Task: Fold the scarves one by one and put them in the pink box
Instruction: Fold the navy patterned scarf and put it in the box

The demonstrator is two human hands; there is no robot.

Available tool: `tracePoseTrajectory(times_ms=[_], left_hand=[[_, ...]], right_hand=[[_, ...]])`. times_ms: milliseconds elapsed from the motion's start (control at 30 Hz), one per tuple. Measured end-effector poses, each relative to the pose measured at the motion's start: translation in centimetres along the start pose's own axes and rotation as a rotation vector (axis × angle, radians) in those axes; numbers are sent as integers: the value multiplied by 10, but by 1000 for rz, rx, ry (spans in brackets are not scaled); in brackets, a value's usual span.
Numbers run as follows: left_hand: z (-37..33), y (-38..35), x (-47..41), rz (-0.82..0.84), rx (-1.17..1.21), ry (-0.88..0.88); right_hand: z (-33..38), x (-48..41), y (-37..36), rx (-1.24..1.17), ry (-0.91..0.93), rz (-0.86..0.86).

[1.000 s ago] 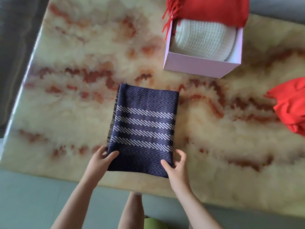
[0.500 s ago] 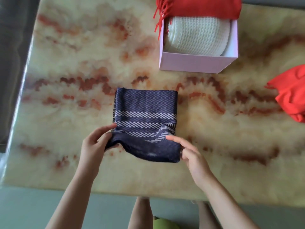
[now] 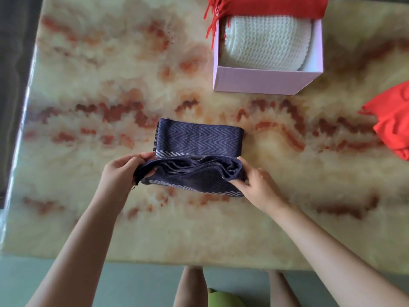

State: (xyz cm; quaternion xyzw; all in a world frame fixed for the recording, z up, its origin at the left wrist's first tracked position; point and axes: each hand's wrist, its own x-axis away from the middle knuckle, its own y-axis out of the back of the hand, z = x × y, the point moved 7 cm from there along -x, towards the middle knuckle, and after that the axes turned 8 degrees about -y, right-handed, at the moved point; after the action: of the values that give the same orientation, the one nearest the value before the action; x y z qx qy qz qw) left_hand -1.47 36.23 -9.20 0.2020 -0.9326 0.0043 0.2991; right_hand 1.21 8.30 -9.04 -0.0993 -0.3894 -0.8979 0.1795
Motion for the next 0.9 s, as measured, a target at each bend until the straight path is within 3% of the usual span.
tracePoseTrajectory(times_ms=[167,333,467,533,633,767,833,900], left_hand=[[2,-13,-10,0,88,54],[-17,-36,-38,-8,90,56],[-31,-48,-61,69,-481,-115],[-22,-47,-66,125,-660,-103],[-2,-42,-67,209,-737,-37],[6,-35,-64,199,-886,-141],[9,-36,-59,162,-813,-165],[8,-38,-56,104,-800,-195]], right_hand=[[-16,-14,-6,-234,-171,-118],[-20,-40,-1,-324,-344,-262],[-35,-50,-6,-253,-517,-291],[-41,-48,-11,-233,-581,-297],[-40,-40,-17,-386,-577,-266],[-45,-15,-33,-624,-543,-36],[-51,-7,-33,-535,-518,-62],[-52,-8,-22,-427,-512,-201]])
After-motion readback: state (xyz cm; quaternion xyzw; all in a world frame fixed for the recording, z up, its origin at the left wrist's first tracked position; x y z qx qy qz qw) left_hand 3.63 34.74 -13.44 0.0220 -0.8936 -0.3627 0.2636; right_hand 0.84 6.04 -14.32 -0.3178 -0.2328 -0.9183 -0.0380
